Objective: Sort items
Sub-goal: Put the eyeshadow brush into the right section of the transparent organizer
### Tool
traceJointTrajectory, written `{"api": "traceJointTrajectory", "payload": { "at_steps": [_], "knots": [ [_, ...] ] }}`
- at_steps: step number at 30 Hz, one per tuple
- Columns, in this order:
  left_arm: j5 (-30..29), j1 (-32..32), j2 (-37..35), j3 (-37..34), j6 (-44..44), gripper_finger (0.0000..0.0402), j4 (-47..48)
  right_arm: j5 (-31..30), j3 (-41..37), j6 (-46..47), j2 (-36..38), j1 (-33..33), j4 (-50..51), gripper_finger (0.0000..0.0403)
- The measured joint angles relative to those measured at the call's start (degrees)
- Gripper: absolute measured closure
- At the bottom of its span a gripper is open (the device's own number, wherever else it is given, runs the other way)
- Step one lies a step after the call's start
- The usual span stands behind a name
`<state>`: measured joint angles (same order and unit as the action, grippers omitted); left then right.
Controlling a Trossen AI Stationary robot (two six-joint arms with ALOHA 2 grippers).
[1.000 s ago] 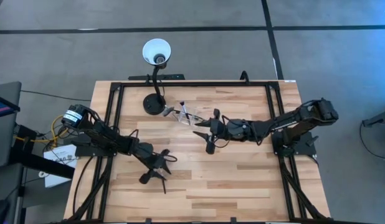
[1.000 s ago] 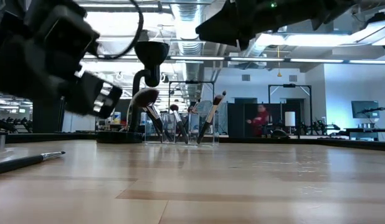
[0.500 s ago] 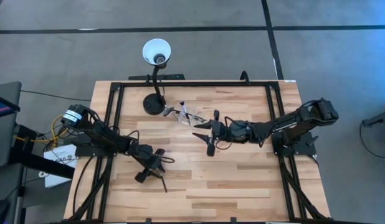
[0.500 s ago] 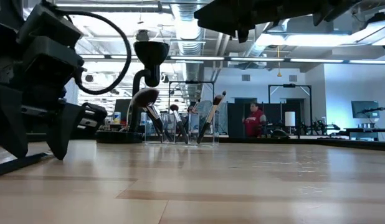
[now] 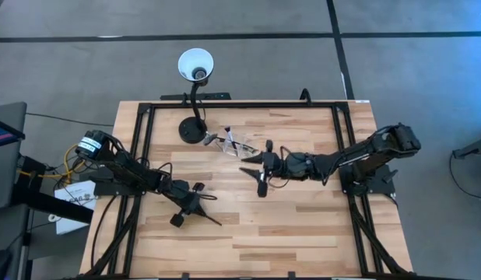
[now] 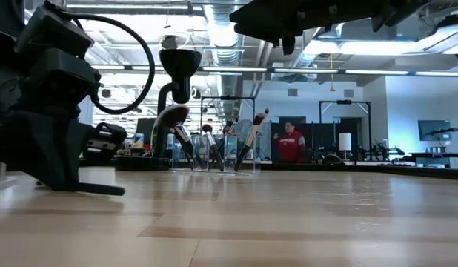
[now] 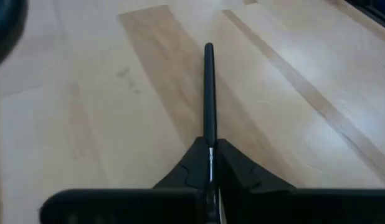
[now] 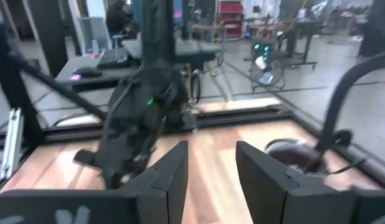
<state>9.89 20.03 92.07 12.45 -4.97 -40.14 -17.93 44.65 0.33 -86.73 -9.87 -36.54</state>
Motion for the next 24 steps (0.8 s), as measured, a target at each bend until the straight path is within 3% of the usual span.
{"api": "traceJointTrajectory", "payload": {
  "at_steps": [5, 8, 11, 17, 20, 24],
  "knots": [
    [-3.71, -0.22, 0.2, -0.13, 2.44, 0.0378, -3.67, 2.53, 1.55, 1.36, -8.35, -2.35, -3.94, 0.0279],
    [-4.98, -0.34, 0.3, 0.74, 2.45, 0.0384, -4.45, 6.64, 6.4, 1.37, -15.0, -3.52, 0.15, 0.0279],
    [-4.93, -0.31, 0.29, 1.63, 3.73, 0.0386, -5.31, 8.07, 14.65, 3.61, -20.22, -4.18, 11.35, 0.0281],
    [-6.59, -0.3, 0.28, 1.95, 4.15, 0.0382, -5.31, 11.98, 34.86, 10.58, -30.71, -3.9, 44.69, 0.0282],
    [-7.14, -0.29, 0.26, 1.95, 4.16, 0.0384, -5.38, 12.03, 42.8, 12.34, -35.97, -4.13, 52.58, 0.0282],
    [-7.41, -0.26, 0.25, 1.94, 4.29, 0.0383, -5.33, 14.54, 49.23, 13.27, -42.17, -4.29, 54.56, 0.0281]
  ]
}}
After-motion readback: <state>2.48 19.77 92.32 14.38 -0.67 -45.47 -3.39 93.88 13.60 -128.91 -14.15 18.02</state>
